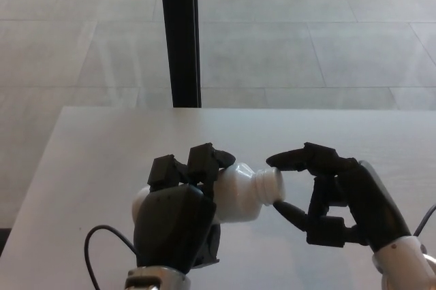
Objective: The robot uses its left hand to to lift the bottle kept on the middle of the desk and tilts it towards its right hand. It then uses its right hand to rotate its cap to open it and places the bottle and cap back on the desk
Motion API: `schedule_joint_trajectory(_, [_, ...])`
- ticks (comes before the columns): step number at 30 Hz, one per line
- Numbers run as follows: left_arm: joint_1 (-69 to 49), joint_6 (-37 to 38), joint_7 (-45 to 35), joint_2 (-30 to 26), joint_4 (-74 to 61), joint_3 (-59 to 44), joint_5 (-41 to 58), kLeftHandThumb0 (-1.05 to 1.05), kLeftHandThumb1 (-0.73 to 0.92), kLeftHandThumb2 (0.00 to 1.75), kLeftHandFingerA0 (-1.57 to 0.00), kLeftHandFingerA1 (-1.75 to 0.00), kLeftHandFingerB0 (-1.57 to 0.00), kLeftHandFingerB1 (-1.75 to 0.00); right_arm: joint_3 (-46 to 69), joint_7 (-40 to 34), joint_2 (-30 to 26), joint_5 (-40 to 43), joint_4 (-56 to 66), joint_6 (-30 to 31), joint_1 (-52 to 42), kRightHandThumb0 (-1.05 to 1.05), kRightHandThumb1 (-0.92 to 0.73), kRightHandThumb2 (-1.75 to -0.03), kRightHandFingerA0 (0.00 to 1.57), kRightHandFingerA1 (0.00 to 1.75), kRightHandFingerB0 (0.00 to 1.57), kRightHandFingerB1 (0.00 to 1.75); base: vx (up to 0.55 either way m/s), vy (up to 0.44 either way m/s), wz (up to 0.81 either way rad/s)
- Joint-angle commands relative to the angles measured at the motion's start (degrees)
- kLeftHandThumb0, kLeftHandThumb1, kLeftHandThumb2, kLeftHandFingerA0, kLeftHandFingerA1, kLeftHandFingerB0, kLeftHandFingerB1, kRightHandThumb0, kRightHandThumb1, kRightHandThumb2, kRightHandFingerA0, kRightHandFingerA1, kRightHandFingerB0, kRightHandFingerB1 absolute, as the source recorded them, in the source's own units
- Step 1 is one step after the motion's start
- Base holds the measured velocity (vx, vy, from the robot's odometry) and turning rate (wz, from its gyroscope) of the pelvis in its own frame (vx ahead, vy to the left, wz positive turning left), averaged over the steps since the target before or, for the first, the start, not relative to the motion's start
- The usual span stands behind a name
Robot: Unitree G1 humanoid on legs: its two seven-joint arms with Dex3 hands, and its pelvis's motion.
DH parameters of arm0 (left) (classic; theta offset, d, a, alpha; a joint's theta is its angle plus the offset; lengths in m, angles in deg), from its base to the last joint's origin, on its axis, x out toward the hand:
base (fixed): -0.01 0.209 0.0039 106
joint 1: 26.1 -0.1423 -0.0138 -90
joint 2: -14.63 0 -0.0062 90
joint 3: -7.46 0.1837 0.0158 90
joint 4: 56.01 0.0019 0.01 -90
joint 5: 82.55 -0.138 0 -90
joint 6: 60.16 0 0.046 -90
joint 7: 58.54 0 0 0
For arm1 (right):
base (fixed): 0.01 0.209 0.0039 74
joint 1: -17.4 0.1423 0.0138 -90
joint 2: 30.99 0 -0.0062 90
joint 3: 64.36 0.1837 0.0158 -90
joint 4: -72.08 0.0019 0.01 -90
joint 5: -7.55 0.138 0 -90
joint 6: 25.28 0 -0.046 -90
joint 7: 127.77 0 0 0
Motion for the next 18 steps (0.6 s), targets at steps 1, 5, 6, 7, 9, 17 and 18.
schedule_joint_trajectory(1, [0.0,1.2,1.1,0.5,-0.2,0.1,-0.5,0.15,0.60,1.20,-0.89,-1.75,-0.79,-1.48,-0.5,-1.1,-0.6,-1.4,0.0,-2.4,-0.6,-0.38,-0.68,-0.73,0.90,1.69,0.86,1.14,0.00,0.000,0.00])
schedule_joint_trajectory(5, [-0.5,2.2,1.6,0.5,0.2,0.2,0.1,0.17,0.60,1.24,-0.90,-1.75,-0.81,-1.48,-0.7,-3.7,-0.1,-2.0,-1.4,-7.0,-1.1,-0.36,-0.61,-0.86,0.90,1.67,0.85,1.18,0.00,0.000,0.00])
schedule_joint_trajectory(6, [-0.4,2.1,1.7,0.2,0.3,0.4,-0.4,0.18,0.56,1.23,-0.89,-1.75,-0.81,-1.53,-0.7,-4.4,0.0,-2.4,-1.6,-7.4,-1.2,-0.37,-0.60,-0.87,0.90,1.69,0.85,1.21,0.00,0.000,0.00])
schedule_joint_trajectory(7, [-0.3,2.0,1.7,0.1,0.3,0.6,-0.7,0.18,0.56,1.23,-0.89,-1.75,-0.81,-1.53,-0.6,-4.7,0.0,-2.6,-1.8,-7.7,-1.2,-0.37,-0.60,-0.87,0.90,1.69,0.85,1.21,0.00,0.000,0.00])
schedule_joint_trajectory(9, [-0.5,1.9,1.7,0.1,0.4,0.7,-0.5,0.16,0.58,1.24,-0.91,-1.75,-0.81,-1.47,-0.4,-8.0,0.2,-3.7,-3.8,-12.6,-1.1,-0.31,-0.57,-0.96,0.91,1.72,0.83,1.23,0.00,0.000,0.00])
schedule_joint_trajectory(17, [-0.6,1.8,2.0,0.7,0.7,0.8,0.0,0.18,0.62,1.16,-0.89,-1.75,-0.80,-1.48,0.1,-15.8,0.6,-8.4,-7.3,-19.2,-0.5,-0.37,-0.56,-1.00,0.91,1.68,0.84,1.20,0.00,0.000,0.00])
schedule_joint_trajectory(18, [-0.5,2.2,2.2,0.8,0.9,0.5,0.5,0.17,0.63,1.17,-0.89,-1.75,-0.80,-1.48,0.2,-16.3,0.7,-8.4,-7.9,-20.1,-0.1,-0.35,-0.55,-1.02,0.91,1.68,0.84,1.20,0.00,0.000,0.00])
